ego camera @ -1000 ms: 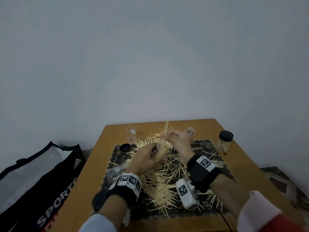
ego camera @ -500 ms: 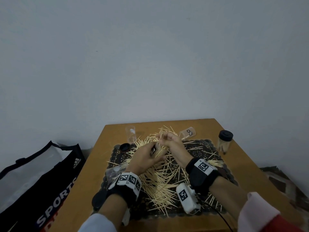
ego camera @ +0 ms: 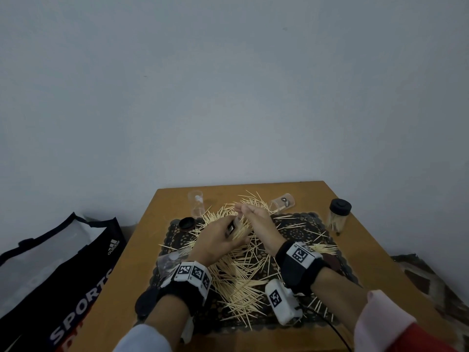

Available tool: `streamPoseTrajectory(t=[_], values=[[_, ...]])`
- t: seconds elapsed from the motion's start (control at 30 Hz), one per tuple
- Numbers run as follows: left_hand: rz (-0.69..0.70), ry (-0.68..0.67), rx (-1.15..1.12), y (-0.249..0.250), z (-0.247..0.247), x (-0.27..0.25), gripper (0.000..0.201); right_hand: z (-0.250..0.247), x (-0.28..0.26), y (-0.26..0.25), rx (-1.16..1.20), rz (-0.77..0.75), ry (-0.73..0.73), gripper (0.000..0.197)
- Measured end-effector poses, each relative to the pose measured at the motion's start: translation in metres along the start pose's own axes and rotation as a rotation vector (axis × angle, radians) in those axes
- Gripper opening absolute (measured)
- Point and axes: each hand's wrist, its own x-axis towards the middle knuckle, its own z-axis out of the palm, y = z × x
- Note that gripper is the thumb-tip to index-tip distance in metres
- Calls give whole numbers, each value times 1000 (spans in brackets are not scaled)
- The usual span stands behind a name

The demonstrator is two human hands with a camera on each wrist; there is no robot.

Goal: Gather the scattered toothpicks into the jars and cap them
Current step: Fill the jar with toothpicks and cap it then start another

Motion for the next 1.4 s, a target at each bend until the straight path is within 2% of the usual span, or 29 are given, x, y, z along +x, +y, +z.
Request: streamPoseTrajectory(t=[0.07, 0.2, 0.33, 0.43, 0.53, 0.67, 0.9, 0.97, 1.2, 1.4], values=[[2, 4, 2, 0, 0, 0, 49, -2, 2, -1, -22, 20, -9, 30], [-1, 49, -20, 0, 0, 0, 48, -10, 7, 0, -99, 38, 70, 22], [-10, 33, -10, 0, 0, 0, 52, -19, 8, -1, -157, 89, 10, 16], [-34, 36, 12, -1, 0, 0, 50, -27, 9, -6, -69, 99, 60, 18], [-42, 30, 33, -2, 0, 0, 50, -32, 9, -10, -3, 107, 41, 17], [-44, 13, 42, 0, 0, 0, 49, -30, 7, -14, -80, 3, 54, 15], [-28, 30, 8, -3, 1, 1, 55, -25, 10, -17, -413, -138, 47, 9], [-26, 51, 10, -2, 0, 0, 54, -25, 10, -17, -398, -161, 58, 12], [-15, 65, 3, -1, 0, 0, 54, -20, 9, -9, -285, -63, 30, 27], [-31, 59, 25, -2, 0, 0, 52, -25, 8, -9, -230, 7, -2, 14]])
